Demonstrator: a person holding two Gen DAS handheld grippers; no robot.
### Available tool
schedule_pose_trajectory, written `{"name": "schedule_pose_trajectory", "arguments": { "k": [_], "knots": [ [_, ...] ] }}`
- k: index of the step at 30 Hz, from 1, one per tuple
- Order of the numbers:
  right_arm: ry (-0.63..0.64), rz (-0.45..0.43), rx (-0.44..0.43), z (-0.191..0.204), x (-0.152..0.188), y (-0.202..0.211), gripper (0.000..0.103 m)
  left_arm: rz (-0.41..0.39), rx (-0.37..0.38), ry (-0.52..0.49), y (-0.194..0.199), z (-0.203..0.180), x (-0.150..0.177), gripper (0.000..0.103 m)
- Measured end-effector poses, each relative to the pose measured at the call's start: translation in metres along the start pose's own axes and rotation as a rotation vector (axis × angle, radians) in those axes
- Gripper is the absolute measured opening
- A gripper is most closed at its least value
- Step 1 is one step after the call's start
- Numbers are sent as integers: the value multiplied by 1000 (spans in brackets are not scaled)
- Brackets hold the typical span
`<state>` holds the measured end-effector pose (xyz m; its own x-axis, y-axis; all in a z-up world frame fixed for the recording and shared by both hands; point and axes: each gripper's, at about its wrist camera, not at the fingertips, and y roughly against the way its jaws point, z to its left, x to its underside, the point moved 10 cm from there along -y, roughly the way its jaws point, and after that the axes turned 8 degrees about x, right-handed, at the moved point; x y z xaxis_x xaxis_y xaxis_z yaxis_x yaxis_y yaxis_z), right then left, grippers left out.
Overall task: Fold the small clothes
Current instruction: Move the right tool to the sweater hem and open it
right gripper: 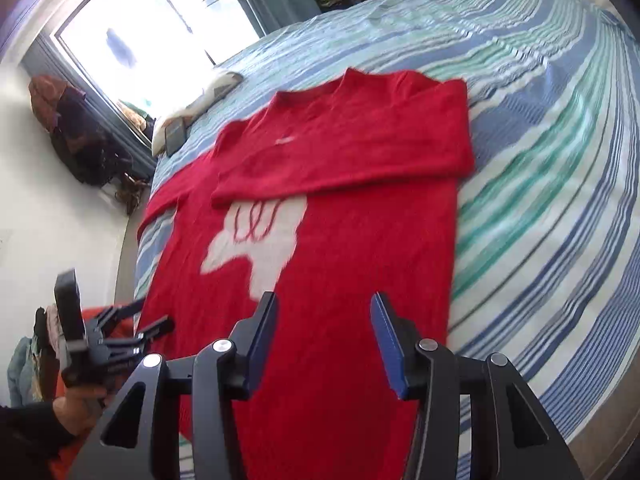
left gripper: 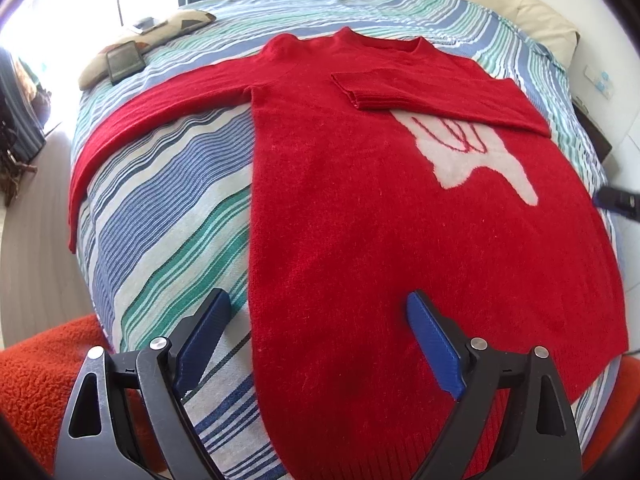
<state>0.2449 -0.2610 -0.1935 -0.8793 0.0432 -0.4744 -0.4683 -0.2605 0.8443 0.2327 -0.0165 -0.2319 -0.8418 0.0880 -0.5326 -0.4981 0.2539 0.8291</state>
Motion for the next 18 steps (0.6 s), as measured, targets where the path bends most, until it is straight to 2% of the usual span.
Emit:
{"name": "schedule_pose_trajectory", "arguments": {
  "k": [3, 6, 11, 13, 14, 16, 18],
  "knots": [
    [-34, 50, 102, -10, 54, -13, 48, 3, -7, -14, 0, 0, 2, 93],
    [-22, -28, 205, -8, 72, 3, 49, 7, -7, -16, -1, 1, 3, 95],
    [-39, -89, 210, 22, 80, 25, 50, 7, -9, -20, -1, 2, 3, 95],
    [-40, -103, 210, 30, 83, 26, 54, 9, -8, -20, -1, 2, 4, 96],
    [-53, -90, 211, 29, 88, 20, 60, 10, -8, -21, -1, 2, 4, 97],
    [-91, -21, 226, 21, 105, 2, 62, 18, -11, -27, -3, 2, 6, 98],
    [-82, -49, 239, 20, 107, 0, 65, 22, -15, -36, -4, 2, 8, 99]
  ]
}}
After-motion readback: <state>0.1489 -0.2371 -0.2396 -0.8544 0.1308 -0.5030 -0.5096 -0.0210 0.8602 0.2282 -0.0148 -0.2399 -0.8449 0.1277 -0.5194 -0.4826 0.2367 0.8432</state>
